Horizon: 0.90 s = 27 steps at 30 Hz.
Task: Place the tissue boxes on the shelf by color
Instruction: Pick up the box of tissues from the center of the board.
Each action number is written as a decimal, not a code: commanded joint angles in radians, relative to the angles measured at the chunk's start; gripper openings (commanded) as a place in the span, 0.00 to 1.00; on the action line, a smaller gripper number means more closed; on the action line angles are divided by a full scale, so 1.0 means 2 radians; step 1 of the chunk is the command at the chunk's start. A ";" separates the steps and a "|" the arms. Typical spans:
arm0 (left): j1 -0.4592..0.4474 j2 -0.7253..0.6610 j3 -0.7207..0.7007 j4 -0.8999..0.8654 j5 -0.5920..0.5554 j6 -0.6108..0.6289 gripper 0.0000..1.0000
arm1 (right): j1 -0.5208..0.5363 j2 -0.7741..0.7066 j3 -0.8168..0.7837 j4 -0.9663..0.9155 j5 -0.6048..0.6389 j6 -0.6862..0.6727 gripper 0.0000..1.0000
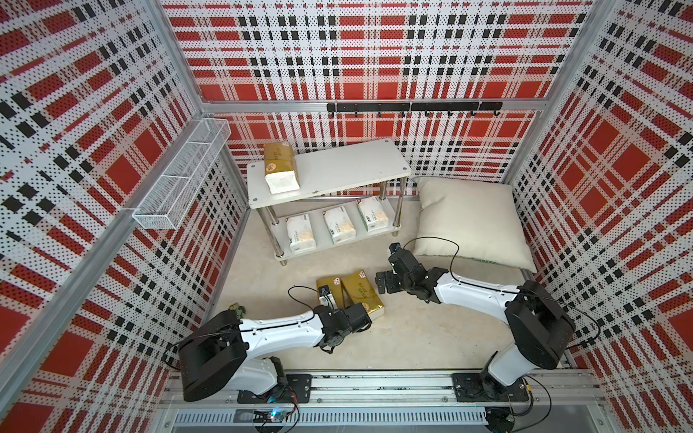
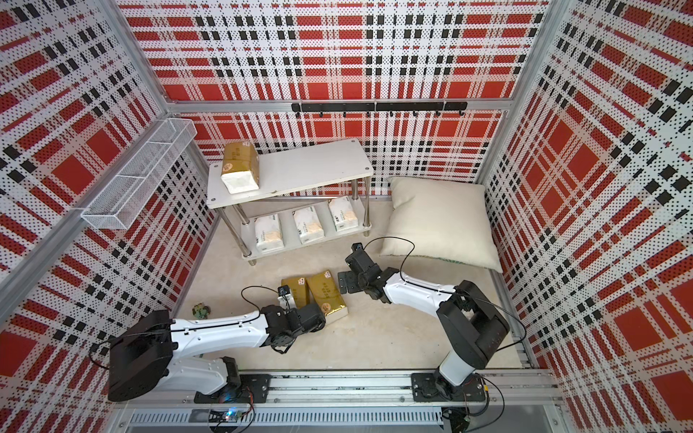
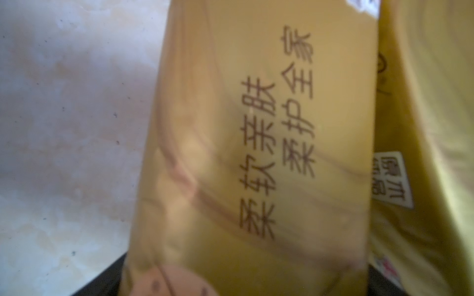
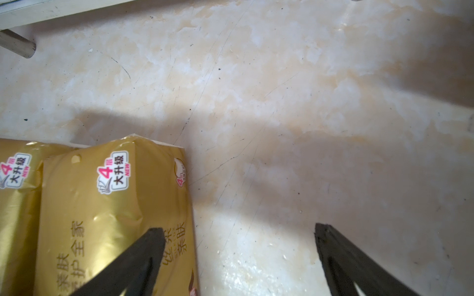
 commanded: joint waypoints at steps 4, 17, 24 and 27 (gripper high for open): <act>-0.003 0.014 0.008 0.007 -0.035 0.024 0.99 | -0.003 -0.009 -0.006 0.007 0.000 0.005 1.00; 0.007 0.024 0.003 0.035 -0.049 0.059 0.99 | -0.003 -0.009 -0.006 0.007 -0.001 0.006 1.00; 0.006 0.034 0.005 0.035 -0.047 0.058 0.92 | -0.003 -0.012 -0.008 0.006 0.000 0.006 1.00; 0.006 0.034 0.005 0.035 -0.047 0.055 0.88 | -0.003 -0.013 -0.009 0.007 0.000 0.006 1.00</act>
